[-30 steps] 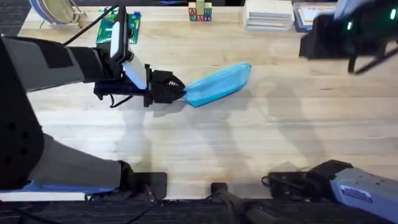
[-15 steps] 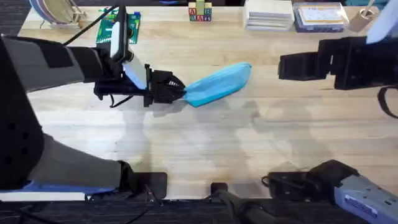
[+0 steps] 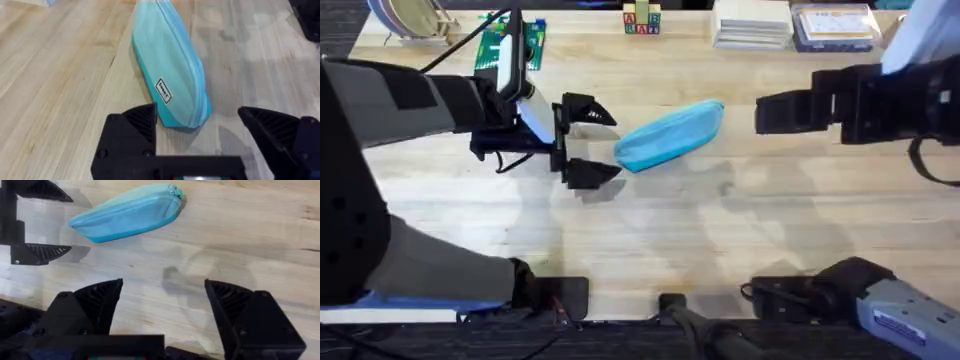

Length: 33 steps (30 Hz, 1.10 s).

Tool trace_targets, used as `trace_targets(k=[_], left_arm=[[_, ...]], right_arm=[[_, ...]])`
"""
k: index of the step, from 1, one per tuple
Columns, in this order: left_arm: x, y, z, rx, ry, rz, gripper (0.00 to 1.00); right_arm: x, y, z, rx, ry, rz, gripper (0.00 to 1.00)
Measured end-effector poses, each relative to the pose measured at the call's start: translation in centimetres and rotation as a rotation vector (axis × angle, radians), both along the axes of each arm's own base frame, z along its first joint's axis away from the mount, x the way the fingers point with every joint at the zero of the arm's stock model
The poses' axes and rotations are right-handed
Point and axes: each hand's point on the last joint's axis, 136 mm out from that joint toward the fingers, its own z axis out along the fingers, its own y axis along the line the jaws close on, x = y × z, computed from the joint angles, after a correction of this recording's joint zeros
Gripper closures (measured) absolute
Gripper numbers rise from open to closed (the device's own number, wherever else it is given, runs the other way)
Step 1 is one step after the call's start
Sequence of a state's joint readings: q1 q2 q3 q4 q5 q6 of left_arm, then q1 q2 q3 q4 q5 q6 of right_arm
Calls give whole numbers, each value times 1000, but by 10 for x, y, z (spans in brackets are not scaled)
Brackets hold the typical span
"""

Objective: Unzip the bag, pick up the pens from the table one at a time and place them inside, then zip the bag closed.

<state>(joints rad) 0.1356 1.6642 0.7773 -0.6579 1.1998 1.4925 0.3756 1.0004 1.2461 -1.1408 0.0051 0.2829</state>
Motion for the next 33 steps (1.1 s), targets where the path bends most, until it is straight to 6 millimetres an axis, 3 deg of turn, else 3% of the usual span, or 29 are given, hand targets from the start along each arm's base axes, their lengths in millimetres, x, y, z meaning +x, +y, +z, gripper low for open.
trace_targets(k=[17, 28, 33], left_arm=[[2, 3, 0, 29, -22, 5, 4], [-15, 11, 59, 192, -219, 43, 5], [-29, 19, 91, 254, -191, 198, 6]], right_arm=[[0, 1, -8, -14, 41, 1, 5], [0, 1, -8, -13, 41, 2, 5], [0, 1, -8, -14, 41, 2, 5]])
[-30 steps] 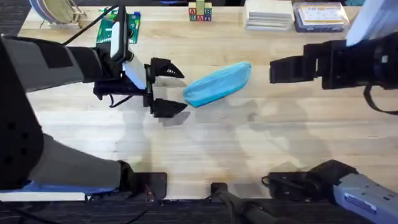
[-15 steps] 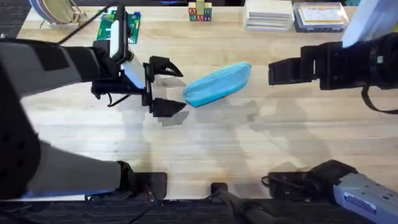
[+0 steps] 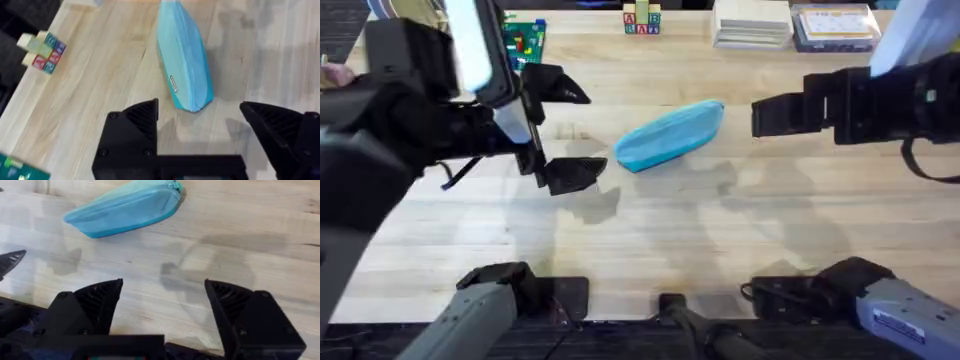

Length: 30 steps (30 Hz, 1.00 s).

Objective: Unzip the bag, pick up the pens from the table one at a time and place them inside, then zip the bag closed.

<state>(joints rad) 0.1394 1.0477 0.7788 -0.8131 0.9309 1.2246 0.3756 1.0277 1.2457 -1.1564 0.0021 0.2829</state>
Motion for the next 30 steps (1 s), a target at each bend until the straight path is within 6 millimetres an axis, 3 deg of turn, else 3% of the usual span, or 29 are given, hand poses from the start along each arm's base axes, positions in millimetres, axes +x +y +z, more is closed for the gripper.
trace_targets(k=[2, 5, 14, 30], left_arm=[[-5, 8, 17, -12, 44, 159, 6], [-9, 15, 26, -43, 94, 291, 5], [-17, 33, 40, -196, 264, 638, 6], [-16, 39, 35, -254, 370, 759, 6]], right_arm=[[0, 0, 0, 0, 0, 0, 5], [0, 0, 0, 0, 0, 0, 7], [-1, -1, -1, -2, 6, 0, 5], [-10, 9, -3, 33, 40, 58, 5]])
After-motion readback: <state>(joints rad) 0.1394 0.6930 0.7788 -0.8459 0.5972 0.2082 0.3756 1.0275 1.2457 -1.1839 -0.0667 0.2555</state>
